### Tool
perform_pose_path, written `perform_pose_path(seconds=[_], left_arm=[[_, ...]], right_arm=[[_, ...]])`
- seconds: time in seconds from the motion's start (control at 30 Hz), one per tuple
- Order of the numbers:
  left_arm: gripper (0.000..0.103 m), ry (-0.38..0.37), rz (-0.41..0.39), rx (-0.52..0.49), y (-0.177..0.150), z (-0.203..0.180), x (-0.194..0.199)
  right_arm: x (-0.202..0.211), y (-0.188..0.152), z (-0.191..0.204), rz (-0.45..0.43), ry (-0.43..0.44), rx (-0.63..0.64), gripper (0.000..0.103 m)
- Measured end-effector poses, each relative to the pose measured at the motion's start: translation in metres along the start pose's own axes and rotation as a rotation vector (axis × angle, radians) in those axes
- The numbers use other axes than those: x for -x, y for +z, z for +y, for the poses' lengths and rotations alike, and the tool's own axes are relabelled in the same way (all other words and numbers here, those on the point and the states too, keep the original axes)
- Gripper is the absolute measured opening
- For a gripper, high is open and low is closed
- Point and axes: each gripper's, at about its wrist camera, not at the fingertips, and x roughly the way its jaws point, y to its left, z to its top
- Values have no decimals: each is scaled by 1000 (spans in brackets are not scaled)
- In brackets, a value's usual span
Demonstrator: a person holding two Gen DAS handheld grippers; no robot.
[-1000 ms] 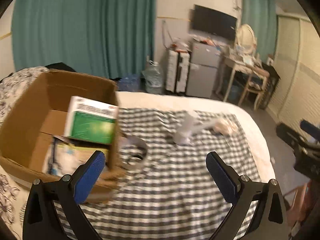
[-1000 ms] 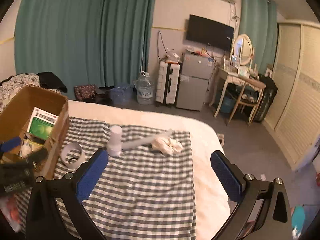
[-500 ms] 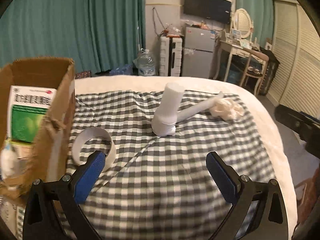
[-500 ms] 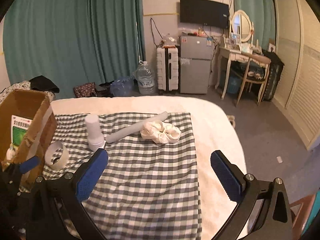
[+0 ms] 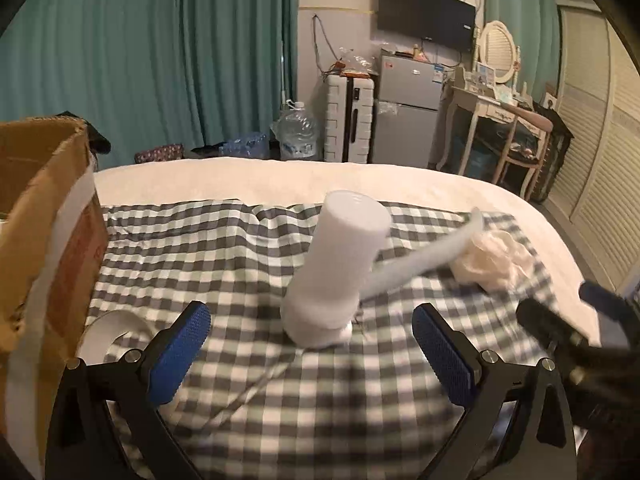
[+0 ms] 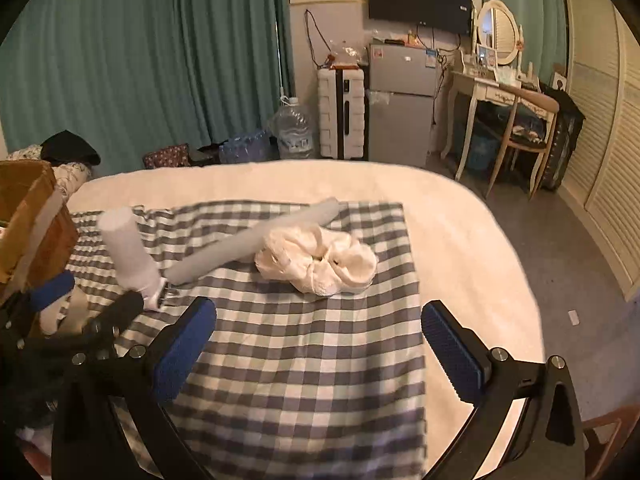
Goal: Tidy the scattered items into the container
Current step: 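Grasp the white bottle with the left tool while the right tool grasps the white scrunchie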
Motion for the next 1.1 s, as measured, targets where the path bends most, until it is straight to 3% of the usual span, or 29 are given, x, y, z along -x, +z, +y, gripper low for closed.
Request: perform_pose_path(seconds=[0.2,0.43,0.5,0.53,0.57,0.6,0.63,0.67,0.7,0.87,1.1], left_arm=[[103,14,40,77,2,2,-30],[103,51,66,117,7,11,-48],[98,28,60,129,6,15,-49],[90,0,55,135,6,17,-48],[73,-29,47,130,6,17,-47],[63,-54,43,118,7,16,-46],[46,-74,42,95,8,14,-45],[45,-79,35,60,8,10,-43],[45,-73,22,26,8,6,-39],[45,-67,9,12,5,12,-19],[45,-39,-6,71,24,40,34]], right_arm=[[-30,-1,2,23,-41,10,103],[-59,22,6,38,-70,61,103],[-63,27,13,37,-84,93,103],[-66,28,15,42,-85,104,103],[-68,28,18,53,-84,116,97],[-70,27,20,63,-84,126,80],[-71,26,23,74,-81,139,67],[-72,24,26,88,-79,154,35],[-71,22,29,99,-79,164,24],[-38,13,32,68,-102,194,21],[30,8,15,69,-75,126,21]])
